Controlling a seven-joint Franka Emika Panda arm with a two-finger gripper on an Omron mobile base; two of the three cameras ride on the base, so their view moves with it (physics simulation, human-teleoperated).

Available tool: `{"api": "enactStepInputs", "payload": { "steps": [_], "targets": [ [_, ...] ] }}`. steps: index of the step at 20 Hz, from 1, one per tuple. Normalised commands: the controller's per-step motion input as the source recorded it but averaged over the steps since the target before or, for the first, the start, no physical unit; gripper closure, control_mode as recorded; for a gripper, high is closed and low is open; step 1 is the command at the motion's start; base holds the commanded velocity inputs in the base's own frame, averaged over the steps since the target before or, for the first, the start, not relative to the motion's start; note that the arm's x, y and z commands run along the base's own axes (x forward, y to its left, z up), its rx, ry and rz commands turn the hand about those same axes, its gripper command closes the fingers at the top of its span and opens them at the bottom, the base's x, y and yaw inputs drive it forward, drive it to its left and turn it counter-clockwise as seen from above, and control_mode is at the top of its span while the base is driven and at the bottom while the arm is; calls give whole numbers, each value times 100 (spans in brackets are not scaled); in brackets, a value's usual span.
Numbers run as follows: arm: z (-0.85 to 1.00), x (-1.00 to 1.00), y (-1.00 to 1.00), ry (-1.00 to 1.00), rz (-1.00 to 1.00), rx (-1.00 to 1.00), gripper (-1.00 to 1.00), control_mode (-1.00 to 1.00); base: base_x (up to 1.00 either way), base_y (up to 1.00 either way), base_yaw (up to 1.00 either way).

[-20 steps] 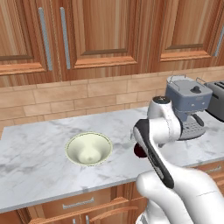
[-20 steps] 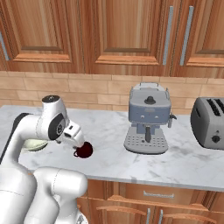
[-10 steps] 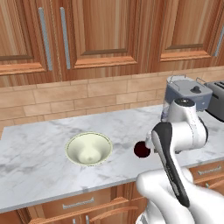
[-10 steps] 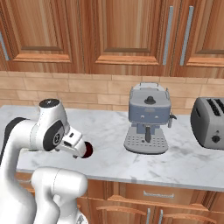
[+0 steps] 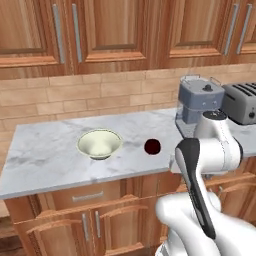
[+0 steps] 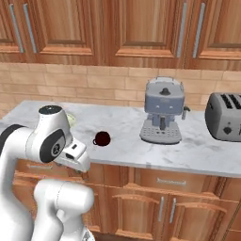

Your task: Clear the mugs and bowl far away from the sink.

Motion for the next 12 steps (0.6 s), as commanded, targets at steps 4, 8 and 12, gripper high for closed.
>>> {"api": "enactStepInputs", "payload": {
  "steps": [4, 8, 12],
  "targets": [
    [0, 0, 0, 0, 0, 0, -100, 100, -100, -11, 48],
    [0, 0, 0, 0, 0, 0, -100, 100, -88, 0, 75],
    [0, 0, 0, 0, 0, 0, -100, 100, -64, 0, 90]
  ]
}}
